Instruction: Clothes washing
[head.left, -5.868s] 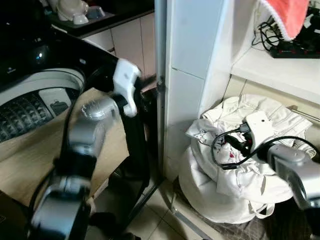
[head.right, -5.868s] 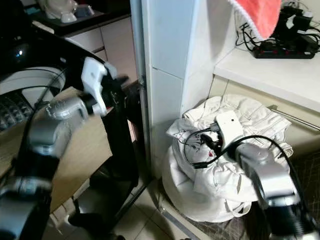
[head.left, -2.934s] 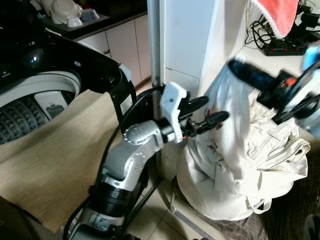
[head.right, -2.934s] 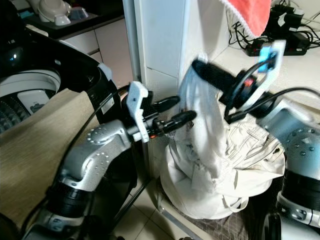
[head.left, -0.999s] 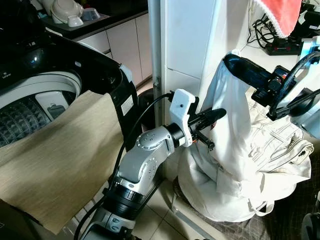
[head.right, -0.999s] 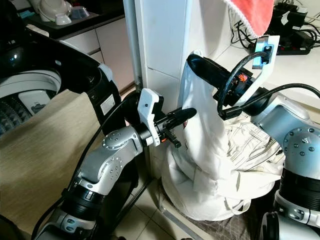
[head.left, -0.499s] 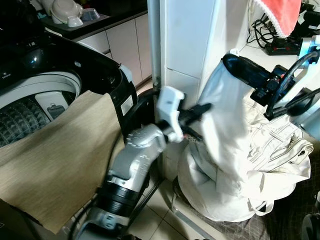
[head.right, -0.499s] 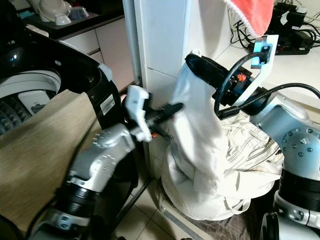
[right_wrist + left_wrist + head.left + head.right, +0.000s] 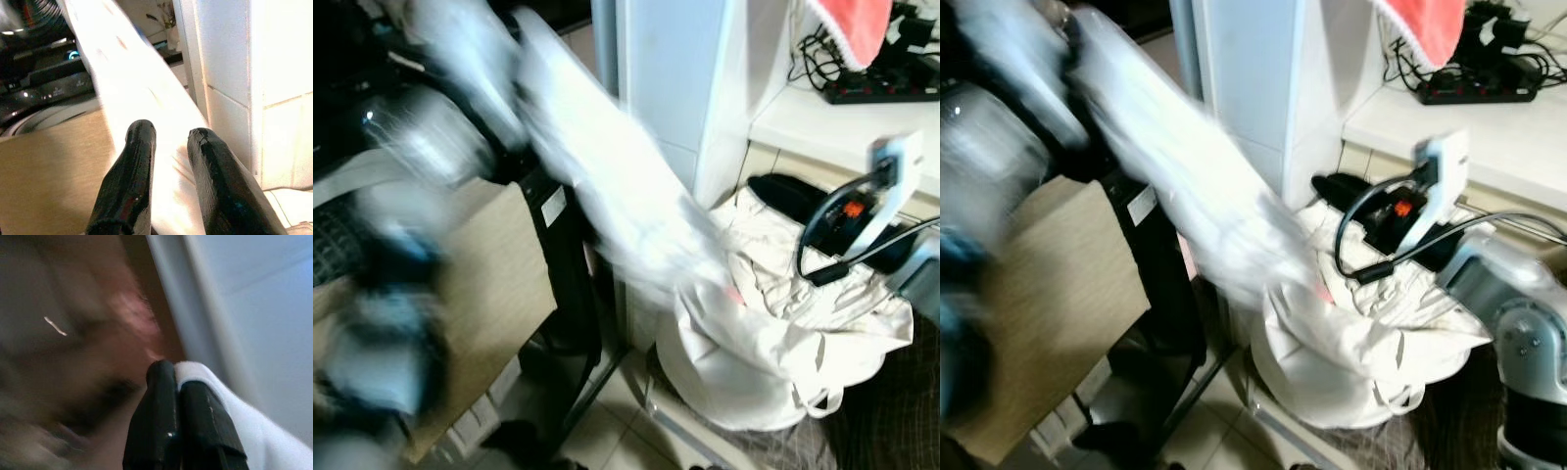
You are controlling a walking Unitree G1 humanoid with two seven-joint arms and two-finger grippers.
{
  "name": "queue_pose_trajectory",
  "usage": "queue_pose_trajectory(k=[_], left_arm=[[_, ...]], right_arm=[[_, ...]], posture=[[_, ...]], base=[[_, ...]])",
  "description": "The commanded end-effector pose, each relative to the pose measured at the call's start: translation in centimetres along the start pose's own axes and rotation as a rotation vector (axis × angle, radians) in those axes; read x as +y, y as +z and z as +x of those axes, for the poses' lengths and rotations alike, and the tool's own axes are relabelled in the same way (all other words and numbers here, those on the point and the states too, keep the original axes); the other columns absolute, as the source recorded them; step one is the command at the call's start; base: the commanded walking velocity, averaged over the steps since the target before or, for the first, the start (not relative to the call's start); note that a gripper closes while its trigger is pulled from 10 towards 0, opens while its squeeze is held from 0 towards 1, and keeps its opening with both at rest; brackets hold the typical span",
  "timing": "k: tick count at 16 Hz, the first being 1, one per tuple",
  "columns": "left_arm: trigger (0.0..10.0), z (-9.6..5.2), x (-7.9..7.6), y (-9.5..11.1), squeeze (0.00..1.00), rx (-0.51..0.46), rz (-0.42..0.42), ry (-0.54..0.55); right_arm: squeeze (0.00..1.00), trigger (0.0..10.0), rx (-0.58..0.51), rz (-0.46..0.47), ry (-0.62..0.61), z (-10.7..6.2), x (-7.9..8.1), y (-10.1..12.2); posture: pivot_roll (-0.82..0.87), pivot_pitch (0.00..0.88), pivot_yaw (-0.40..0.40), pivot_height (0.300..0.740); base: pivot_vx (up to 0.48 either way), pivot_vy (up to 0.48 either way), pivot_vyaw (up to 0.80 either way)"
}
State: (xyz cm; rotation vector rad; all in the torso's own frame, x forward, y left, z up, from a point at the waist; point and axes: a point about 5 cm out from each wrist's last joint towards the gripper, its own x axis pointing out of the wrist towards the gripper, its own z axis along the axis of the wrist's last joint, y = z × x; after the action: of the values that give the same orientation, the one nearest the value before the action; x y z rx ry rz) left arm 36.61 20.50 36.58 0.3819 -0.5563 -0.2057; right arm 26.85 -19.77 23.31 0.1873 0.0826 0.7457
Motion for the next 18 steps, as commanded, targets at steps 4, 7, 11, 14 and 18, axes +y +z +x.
queue_pose_trajectory(k=[4,7,11,14,18], left_arm=[[0.0,1.7,7.2,10.7,0.00,-0.264,0.483,0.258],[0.0,2.5,6.0,4.5,0.00,0.039,0.450,0.087],[10.0,-1.6,4.4,-8.2,0.00,0.617,0.293,-0.010],[10.0,-5.1,5.5,-11.4,1.00,0.913,0.243,-0.023],[10.0,-5.8,6.2,-11.6,1.00,0.963,0.292,-0.051]], right_arm=[[0.00,10.0,0.005,-0.058,0.013,0.8,0.6,0.1],[0.00,10.0,0.053,-0.080,0.032,0.9,1.4,-1.1],[0.00,10.0,0.171,-0.115,0.096,1.3,2.9,-3.3],[0.00,10.0,0.241,-0.107,0.207,1.2,4.9,-4.7],[0.00,10.0,0.261,-0.101,0.279,1.2,5.8,-5.2]], posture=[[-0.08,0.000,0.078,0.740],[-0.08,0.000,0.085,0.740],[-0.09,0.000,0.079,0.740],[-0.09,0.000,0.073,0.740],[-0.08,0.000,0.066,0.740]], base=[[0.000,0.000,0.00],[0.000,0.000,0.00],[0.000,0.000,0.00],[0.000,0.000,0.00],[0.000,0.000,0.00]])
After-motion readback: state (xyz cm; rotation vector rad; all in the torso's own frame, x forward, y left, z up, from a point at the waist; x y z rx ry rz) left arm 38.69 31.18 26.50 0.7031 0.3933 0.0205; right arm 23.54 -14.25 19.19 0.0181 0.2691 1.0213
